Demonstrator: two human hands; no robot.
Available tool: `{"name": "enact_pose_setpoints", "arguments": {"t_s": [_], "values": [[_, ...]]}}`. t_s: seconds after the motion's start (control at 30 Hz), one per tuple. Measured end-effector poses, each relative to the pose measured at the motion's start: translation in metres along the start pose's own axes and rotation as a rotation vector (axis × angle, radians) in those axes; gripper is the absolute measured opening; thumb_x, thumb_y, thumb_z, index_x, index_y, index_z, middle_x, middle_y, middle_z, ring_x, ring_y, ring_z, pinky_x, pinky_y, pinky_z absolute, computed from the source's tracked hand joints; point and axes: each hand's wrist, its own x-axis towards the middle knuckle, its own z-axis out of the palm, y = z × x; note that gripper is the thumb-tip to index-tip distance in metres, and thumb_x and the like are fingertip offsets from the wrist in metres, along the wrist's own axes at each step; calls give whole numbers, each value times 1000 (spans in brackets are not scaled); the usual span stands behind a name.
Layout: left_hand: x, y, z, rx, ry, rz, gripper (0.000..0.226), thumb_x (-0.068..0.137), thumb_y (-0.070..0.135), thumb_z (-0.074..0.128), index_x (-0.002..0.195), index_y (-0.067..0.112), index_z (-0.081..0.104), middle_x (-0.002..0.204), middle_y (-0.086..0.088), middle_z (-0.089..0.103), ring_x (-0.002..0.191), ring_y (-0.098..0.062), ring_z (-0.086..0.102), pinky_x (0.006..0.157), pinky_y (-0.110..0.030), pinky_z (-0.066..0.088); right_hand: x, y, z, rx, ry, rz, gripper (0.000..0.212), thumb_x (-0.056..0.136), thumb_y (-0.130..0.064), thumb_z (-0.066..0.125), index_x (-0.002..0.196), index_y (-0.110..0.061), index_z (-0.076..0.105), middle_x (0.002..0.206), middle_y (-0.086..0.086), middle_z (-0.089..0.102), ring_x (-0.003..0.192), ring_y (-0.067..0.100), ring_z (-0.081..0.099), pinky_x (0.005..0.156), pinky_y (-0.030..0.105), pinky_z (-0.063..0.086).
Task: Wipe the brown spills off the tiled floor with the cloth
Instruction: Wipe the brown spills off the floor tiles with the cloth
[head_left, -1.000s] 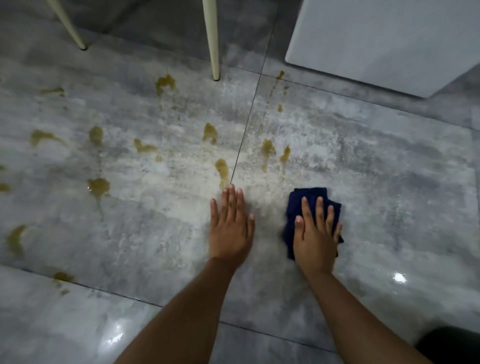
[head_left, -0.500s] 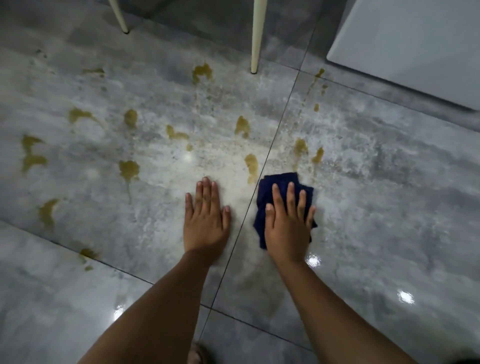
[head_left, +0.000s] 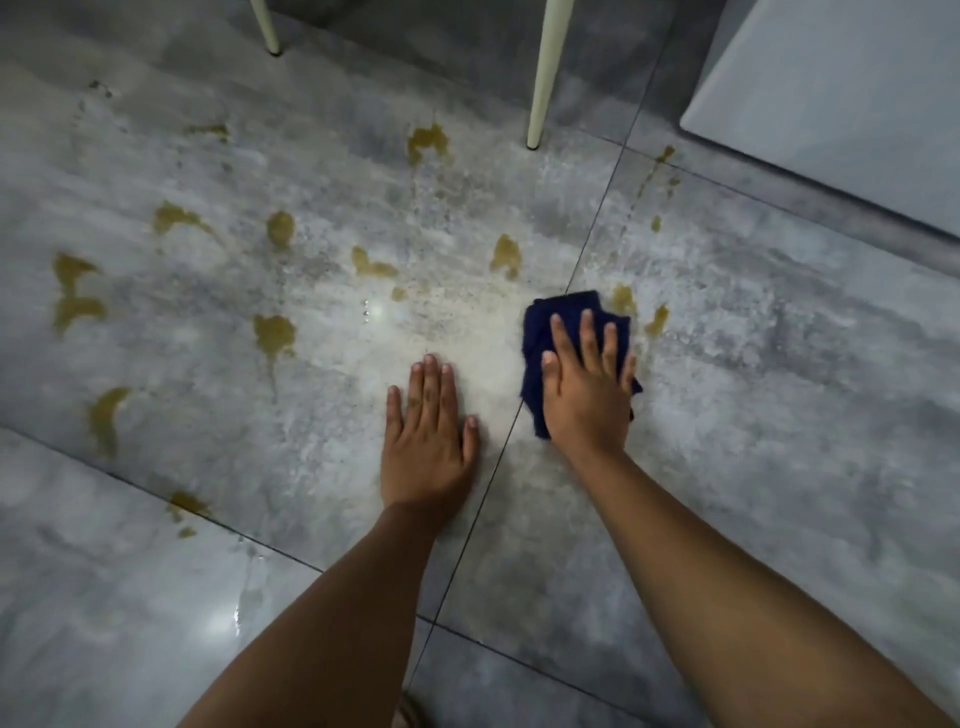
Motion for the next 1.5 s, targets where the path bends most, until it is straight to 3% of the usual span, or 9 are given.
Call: {"name": "enact_pose_setpoints", "arguments": {"t_s": [0.1,0.3,0.53,0.63,0.73,0.97,1.1,1.27,1.5], "values": [[0,-1,0,4,5,1,65,96,41,11,151,9,-3,160,-7,-9,146,-17,-14,118,-41,-9,-42,-13,1,11,-16,54,52,100,-46,16,150,-32,22,159,-1,14,147,26,4,118,50,0],[0,0,-1,-11,6,4,65,96,41,11,151,9,-2,159,-8,-8,146,-18,-14,118,-42,-7,-3,-20,-1,-42,-68,-174,51,100,-46,16,149,-33,25,159,0,16,147,26,8,118,51,4],[5,-2,-2,-4,18,87,66,98,45,13,151,9,1,159,-10,-6,146,-19,-12,117,-43,-8,-29,-4,2,43,65,156,51,101,-45,22,149,-30,26,158,2,18,146,28,8,117,51,-1],[31,13,-3,0,28,180,65,98,44,13,150,7,7,159,-12,2,147,-22,-6,117,-44,-5,-20,-10,-3,-4,-29,-25,52,100,-47,18,149,-31,26,158,-1,16,147,26,8,117,49,0],[66,31,-7,38,31,213,63,96,42,3,148,8,-4,157,-11,-8,145,-21,-13,118,-43,-9,39,6,-15,-56,-84,-143,50,101,-46,17,150,-34,21,160,-1,13,147,24,5,118,48,0],[86,33,1,41,46,161,64,98,42,13,152,9,1,160,-9,-3,147,-19,-11,119,-44,-5,50,55,-24,-10,-1,184,50,102,-45,18,151,-34,16,160,-2,7,147,23,0,118,46,-4],[85,36,-3,39,27,155,63,99,42,11,152,10,-2,160,-8,-6,146,-18,-14,119,-45,-3,10,25,-12,-22,5,142,51,101,-46,17,151,-33,18,159,-3,8,147,24,0,118,46,-6],[85,37,-4,14,27,157,63,99,42,14,152,11,-1,160,-6,-6,146,-16,-14,119,-43,-4,66,30,-21,-54,-33,16,51,101,-46,14,150,-35,17,160,-4,8,147,22,2,118,47,0],[87,34,0,22,72,182,64,98,39,21,151,6,14,159,-12,9,148,-21,1,118,-45,-1,39,69,-28,1,82,324,49,102,-41,24,150,-29,25,159,4,16,146,30,9,117,51,3]]}}
